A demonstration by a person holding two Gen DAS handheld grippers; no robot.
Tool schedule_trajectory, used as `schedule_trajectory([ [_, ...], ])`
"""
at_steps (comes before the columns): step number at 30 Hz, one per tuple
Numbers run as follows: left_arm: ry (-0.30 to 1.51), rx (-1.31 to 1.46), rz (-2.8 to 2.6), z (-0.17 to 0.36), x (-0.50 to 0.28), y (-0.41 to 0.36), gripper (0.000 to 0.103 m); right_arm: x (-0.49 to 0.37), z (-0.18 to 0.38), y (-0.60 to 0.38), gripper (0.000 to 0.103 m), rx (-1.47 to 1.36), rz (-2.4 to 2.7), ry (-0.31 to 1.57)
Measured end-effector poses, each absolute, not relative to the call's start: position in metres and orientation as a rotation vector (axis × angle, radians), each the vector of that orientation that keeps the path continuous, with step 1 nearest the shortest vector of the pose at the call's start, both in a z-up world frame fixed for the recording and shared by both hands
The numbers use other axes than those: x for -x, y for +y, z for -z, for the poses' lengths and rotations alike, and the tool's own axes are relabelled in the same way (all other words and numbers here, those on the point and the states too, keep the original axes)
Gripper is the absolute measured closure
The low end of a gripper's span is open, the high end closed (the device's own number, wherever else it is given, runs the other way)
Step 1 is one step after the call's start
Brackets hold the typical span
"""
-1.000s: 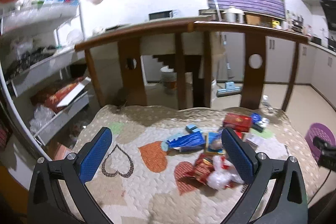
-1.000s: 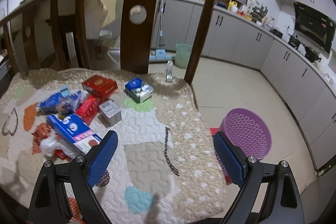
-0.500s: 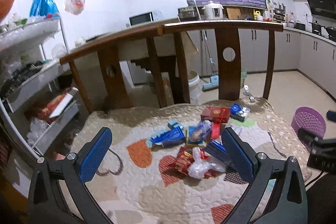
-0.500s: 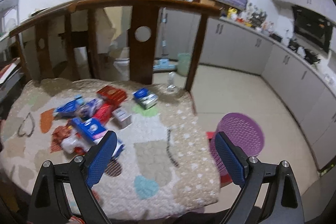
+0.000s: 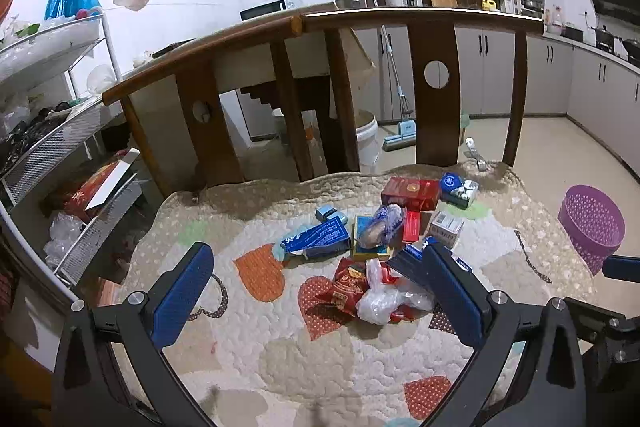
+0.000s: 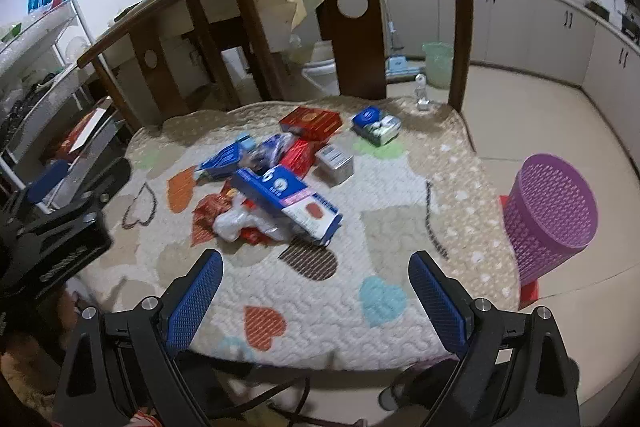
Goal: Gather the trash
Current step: 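Move both tools toward the pile of trash on the bed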
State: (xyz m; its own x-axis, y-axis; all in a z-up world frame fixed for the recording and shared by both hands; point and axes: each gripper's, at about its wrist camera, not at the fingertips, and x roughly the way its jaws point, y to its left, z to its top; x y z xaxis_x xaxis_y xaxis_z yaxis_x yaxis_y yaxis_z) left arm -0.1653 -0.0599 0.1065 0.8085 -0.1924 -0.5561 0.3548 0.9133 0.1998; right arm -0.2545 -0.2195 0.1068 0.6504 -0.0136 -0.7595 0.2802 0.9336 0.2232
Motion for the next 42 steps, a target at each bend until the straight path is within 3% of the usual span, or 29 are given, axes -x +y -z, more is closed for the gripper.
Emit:
schedule_trajectory([
  [15, 0.563, -0.327, 0.294, -0.101, 0.166, -0.065, 0.000, 0.259, -0.110, -0.226, 0.007, -0.153, 0.404, 0.832],
  [25, 0.576, -0.332, 0.307, -0.093, 0.166, -0.071, 0.000, 0.296, -0.151, -0.226, 0.005, -0.072, 0.583, 0.460],
  [28, 0.576, -0.338, 0.311, -0.092, 0.167, -0.073, 0.000, 0.301, -0.154, -0.230, 0.005, -0.101, 0.593, 0.423],
  [42, 0.600, -0.356, 0.308, -0.083, 0.162, -0.076, 0.000, 0.301, -0.144, -0.236, 0.005, -0.129, 0.601, 0.445],
])
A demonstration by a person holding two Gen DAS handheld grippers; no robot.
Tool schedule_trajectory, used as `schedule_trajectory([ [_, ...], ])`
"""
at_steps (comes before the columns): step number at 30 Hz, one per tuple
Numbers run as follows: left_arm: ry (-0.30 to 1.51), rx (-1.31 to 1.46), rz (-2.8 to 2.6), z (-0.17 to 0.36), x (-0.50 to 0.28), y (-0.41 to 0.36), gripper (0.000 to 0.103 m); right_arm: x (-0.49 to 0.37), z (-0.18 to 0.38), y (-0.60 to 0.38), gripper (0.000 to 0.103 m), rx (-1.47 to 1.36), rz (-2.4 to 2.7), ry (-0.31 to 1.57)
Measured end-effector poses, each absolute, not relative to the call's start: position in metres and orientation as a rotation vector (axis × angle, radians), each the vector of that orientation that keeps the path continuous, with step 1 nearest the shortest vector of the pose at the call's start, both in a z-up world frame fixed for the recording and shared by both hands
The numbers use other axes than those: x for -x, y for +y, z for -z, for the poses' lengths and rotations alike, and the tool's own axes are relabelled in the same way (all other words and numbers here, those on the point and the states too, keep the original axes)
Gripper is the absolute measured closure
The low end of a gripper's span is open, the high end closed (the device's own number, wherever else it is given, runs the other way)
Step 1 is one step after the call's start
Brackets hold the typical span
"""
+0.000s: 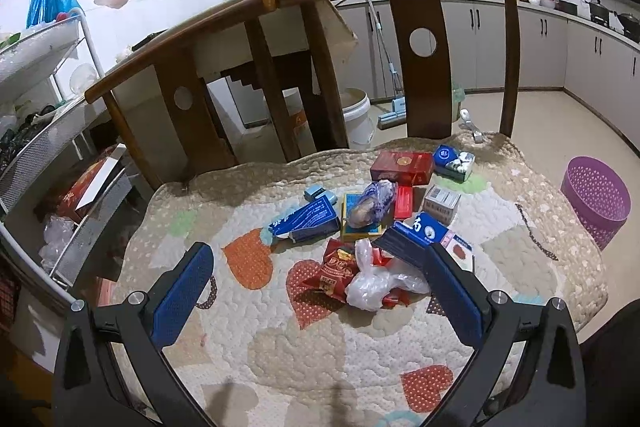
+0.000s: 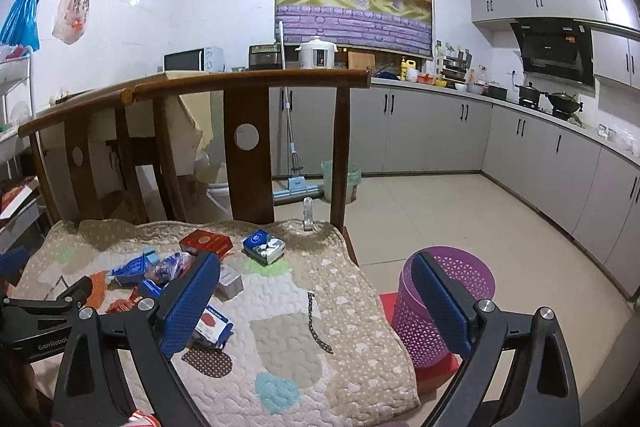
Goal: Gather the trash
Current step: 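Move both tools toward the pile of trash on the bed, then grasp the blue paper box with the left tool while the right tool grasps the white-blue medicine box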
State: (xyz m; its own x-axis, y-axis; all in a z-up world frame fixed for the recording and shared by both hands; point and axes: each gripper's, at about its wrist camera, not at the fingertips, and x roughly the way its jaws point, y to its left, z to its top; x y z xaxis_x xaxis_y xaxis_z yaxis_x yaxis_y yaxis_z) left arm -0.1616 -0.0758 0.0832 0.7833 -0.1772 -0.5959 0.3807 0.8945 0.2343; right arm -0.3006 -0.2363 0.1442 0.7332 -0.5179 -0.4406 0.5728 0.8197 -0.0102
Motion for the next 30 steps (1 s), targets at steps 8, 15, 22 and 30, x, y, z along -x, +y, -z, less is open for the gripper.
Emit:
schedule_trajectory([
  [8, 0.679, -0.322, 0.193, -0.054, 0.122, -0.047, 0.000, 0.278, -0.094, -0.261, 0.004, -0.247, 0.456, 0.601],
  [15, 0.798, -0.286, 0.197, -0.013, 0.094, -0.026, 0.000, 0.253, -0.035, -0.284, 0.018, -0.446, 0.275, 0.780],
  [22, 0.846, -0.233, 0.402, 0.002, 0.090, -0.036, 0.000, 0.217, -0.018, -0.286, 0.020, -0.519, 0.081, 0.799],
  [30, 0.858, -0.232, 0.472, 0.008, 0.064, -0.042, 0.006, 0.148, -0.004, -0.264, 0.020, -0.413, -0.107, 0.863],
])
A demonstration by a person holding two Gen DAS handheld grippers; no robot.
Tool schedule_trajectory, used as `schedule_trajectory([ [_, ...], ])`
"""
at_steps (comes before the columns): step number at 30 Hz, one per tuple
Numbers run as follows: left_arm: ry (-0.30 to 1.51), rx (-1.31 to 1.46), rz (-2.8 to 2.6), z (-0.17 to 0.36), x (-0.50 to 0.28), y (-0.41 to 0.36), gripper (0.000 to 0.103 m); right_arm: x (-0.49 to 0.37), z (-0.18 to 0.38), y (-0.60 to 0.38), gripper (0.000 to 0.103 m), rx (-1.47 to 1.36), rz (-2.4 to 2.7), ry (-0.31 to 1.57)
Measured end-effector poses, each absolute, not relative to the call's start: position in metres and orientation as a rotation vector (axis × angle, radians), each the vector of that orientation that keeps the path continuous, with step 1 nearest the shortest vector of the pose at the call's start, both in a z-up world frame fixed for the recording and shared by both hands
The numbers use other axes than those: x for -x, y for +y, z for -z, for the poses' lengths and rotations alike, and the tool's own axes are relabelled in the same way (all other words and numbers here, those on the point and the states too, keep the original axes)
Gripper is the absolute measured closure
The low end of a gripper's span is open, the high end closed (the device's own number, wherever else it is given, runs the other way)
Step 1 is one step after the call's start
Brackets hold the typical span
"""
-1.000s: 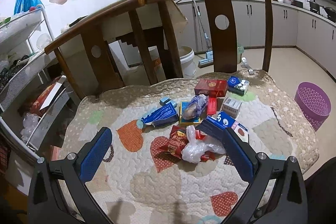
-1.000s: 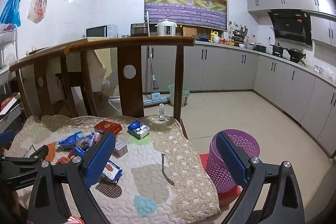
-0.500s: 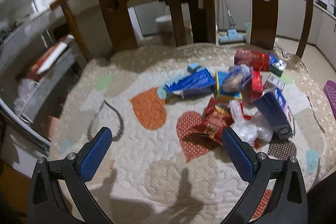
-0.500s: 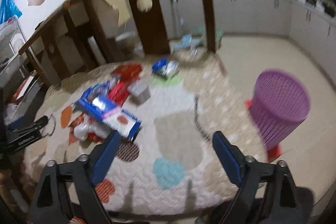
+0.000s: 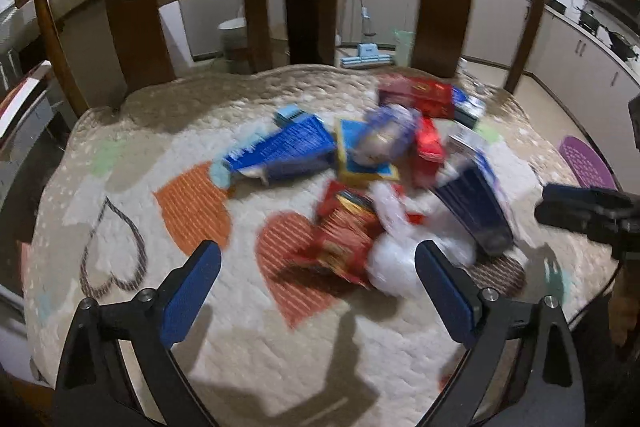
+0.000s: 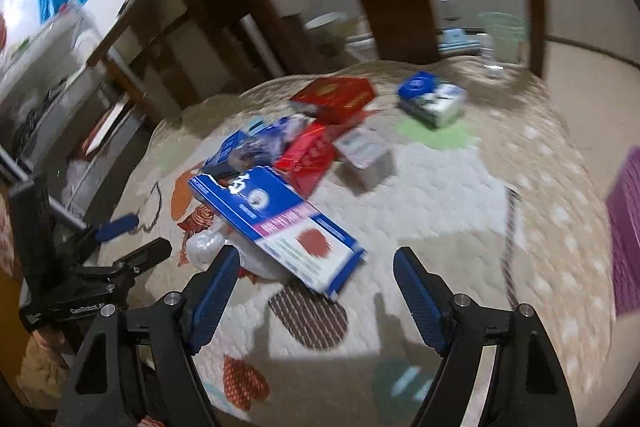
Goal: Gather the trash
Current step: 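Grasp the blue paper box with the left tool while the right tool grasps the white-blue medicine box, then carry both boxes to the purple basket and open both tools over it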
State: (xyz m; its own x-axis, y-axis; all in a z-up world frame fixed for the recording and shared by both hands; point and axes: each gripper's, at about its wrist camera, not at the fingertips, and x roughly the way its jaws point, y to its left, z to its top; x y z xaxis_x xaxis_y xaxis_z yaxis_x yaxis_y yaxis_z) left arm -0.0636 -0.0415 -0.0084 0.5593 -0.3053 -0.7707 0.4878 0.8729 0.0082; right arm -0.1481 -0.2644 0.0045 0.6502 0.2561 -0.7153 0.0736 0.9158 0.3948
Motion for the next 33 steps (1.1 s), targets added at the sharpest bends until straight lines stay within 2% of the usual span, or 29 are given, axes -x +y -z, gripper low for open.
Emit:
schedule_trajectory([
  [5, 0.846, -0.221, 0.469, 0.005, 0.004, -0.034, 0.006, 0.116, 0.003, -0.253, 0.016, -0.338, -0.146, 0.891],
  [9, 0.847, -0.341, 0.543, 0.017, -0.042, -0.051, 0.006, 0.099, 0.008, -0.250, 0.016, -0.316, -0.155, 0.914],
  [16, 0.941, -0.437, 0.720, 0.044, -0.080, -0.072, 0.006, 0.083, 0.016, -0.246, 0.016, -0.317, -0.177, 0.953],
  [18, 0.992, -0.411, 0.760, 0.047, -0.083, -0.075, 0.006, 0.078, 0.018, -0.248, 0.017, -0.344, -0.189, 0.962],
  [20, 1.034, -0.414, 0.789, 0.051, -0.080, -0.078, 0.006, 0.075, 0.019, -0.250, 0.027, -0.381, -0.203, 0.965],
  [21, 1.060, -0.434, 0.799, 0.055, -0.078, -0.081, 0.006, 0.075, 0.019, -0.251, 0.028, -0.395, -0.215, 0.967],
  [24, 1.063, -0.487, 0.790, 0.057, -0.066, -0.085, 0.024, 0.078, 0.016, -0.253, 0.038, -0.435, -0.238, 0.960],
  [25, 1.052, -0.489, 0.764, 0.054, -0.066, -0.083, 0.049, 0.080, 0.015, -0.254, 0.041, -0.449, -0.243, 0.957],
  [26, 1.055, -0.464, 0.746, 0.048, -0.067, -0.079, 0.068, 0.083, 0.013, -0.256, 0.041, -0.463, -0.246, 0.951],
  [27, 1.071, -0.412, 0.753, 0.043, -0.071, -0.075, 0.077, 0.086, 0.011, -0.258, 0.041, -0.477, -0.246, 0.942],
  [29, 1.084, -0.333, 0.741, 0.032, -0.079, -0.067, 0.085, 0.092, 0.009, -0.260, 0.042, -0.499, -0.245, 0.928],
  [33, 1.060, -0.291, 0.696, 0.015, -0.079, -0.063, 0.090, 0.106, 0.005, -0.268, 0.043, -0.534, -0.239, 0.900],
])
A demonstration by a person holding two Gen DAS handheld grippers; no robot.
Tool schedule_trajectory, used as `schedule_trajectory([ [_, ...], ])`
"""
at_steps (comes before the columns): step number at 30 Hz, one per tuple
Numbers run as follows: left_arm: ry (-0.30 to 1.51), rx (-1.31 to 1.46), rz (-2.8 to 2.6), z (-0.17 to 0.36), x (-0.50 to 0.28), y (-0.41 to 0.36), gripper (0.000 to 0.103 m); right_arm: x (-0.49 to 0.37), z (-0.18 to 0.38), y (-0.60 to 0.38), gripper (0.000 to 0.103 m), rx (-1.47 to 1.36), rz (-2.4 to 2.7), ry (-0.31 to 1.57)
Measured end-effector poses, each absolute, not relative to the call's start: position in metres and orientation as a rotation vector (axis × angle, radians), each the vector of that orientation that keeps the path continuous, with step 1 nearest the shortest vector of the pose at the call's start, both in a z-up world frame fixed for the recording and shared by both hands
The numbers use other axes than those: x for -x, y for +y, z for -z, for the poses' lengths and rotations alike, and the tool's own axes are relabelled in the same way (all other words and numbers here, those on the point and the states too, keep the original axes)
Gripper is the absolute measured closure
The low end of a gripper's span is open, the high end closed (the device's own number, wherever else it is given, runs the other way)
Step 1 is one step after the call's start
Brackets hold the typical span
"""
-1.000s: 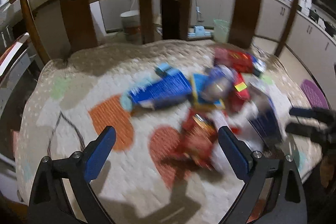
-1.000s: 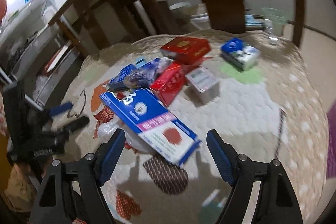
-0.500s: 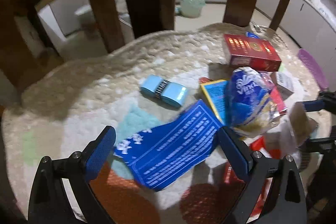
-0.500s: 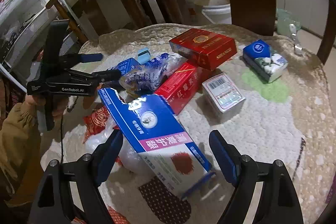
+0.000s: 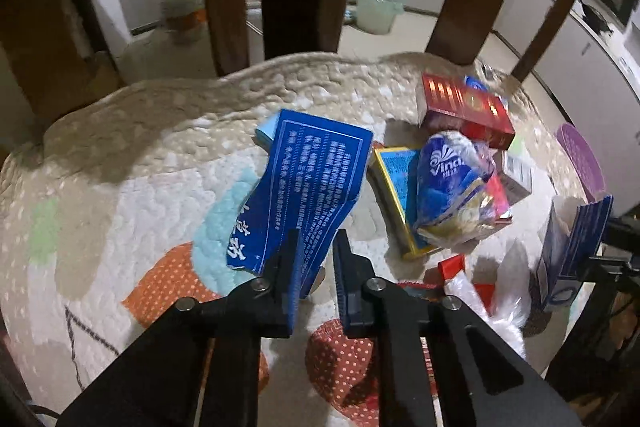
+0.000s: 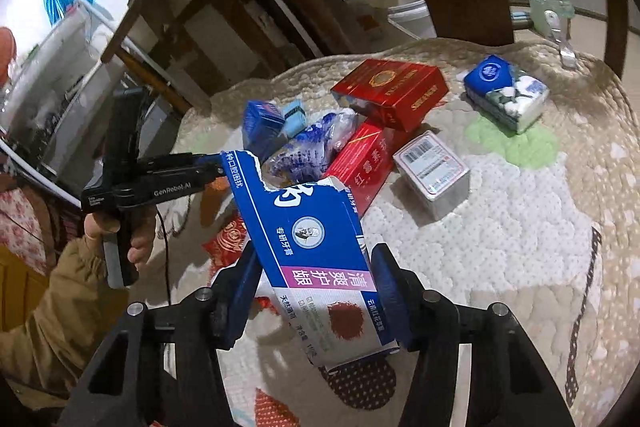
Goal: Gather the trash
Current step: 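Carry both boxes to the purple basket and open both tools over it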
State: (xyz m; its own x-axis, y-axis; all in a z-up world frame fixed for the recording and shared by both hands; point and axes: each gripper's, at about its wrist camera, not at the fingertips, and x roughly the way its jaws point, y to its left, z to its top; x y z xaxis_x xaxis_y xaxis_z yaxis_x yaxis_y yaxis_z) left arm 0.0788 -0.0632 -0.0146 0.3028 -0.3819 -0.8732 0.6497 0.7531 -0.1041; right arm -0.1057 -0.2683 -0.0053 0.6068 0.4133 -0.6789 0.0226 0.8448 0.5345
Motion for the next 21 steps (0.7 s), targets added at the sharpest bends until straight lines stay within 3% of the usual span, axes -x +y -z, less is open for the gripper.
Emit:
schedule_trajectory([
  [12, 0.959, -0.237, 0.744, -0.043, -0.018, -0.093, 0.096, 0.171, -0.012, -0.330, 0.043, -0.635, -0.123, 0.765],
  [21, 0.896, -0.264, 0.933, -0.075, 0.040, -0.189, 0.096, 0.246, -0.010, -0.432, 0.043, -0.747, 0.118, 0.606],
])
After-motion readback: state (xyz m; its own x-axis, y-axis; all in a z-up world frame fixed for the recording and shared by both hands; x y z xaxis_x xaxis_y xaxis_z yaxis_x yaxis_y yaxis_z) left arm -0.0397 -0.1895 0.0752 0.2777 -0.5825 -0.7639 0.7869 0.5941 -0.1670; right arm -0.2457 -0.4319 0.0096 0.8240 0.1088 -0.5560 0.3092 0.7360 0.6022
